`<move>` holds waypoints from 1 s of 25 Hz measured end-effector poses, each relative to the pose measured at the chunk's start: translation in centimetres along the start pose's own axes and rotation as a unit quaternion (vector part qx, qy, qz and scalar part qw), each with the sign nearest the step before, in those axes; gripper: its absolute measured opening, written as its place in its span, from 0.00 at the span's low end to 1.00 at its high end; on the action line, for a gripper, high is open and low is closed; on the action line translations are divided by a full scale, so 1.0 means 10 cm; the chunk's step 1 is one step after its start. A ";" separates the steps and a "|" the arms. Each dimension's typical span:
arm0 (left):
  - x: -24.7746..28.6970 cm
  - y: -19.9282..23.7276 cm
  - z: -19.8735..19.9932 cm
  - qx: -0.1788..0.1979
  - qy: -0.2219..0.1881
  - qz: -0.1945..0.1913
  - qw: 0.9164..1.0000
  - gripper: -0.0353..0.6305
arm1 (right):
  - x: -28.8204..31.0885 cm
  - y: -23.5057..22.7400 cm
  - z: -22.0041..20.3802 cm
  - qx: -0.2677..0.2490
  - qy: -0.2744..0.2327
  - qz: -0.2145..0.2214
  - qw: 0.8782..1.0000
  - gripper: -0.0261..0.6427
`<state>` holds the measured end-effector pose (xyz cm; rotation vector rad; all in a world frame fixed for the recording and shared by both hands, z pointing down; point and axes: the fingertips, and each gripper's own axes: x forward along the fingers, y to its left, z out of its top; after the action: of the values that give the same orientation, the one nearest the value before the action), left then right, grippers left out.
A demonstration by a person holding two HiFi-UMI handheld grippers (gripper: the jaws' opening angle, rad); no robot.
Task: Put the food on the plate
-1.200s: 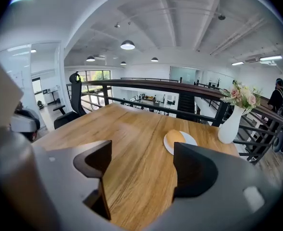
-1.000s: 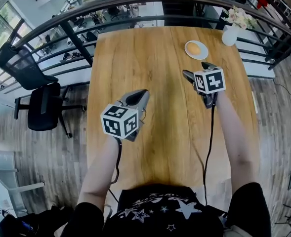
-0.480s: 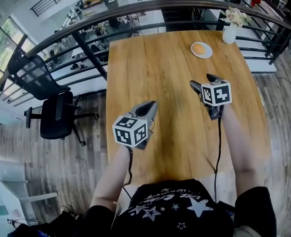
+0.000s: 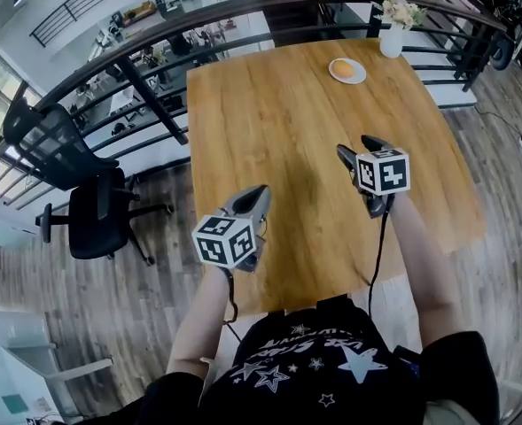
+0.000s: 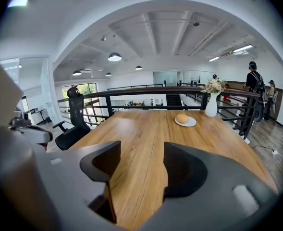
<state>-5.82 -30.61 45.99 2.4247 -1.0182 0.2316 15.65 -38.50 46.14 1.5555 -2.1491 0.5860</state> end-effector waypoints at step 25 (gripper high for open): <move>-0.85 -0.27 -0.65 0.006 0.040 -0.115 0.993 0.06 | -1.04 1.18 -1.26 0.115 -0.005 -0.097 0.989 0.06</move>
<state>-9.65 -20.44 47.70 2.4964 -0.6984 0.2523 8.47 -20.00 49.65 1.8659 -1.9619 0.7837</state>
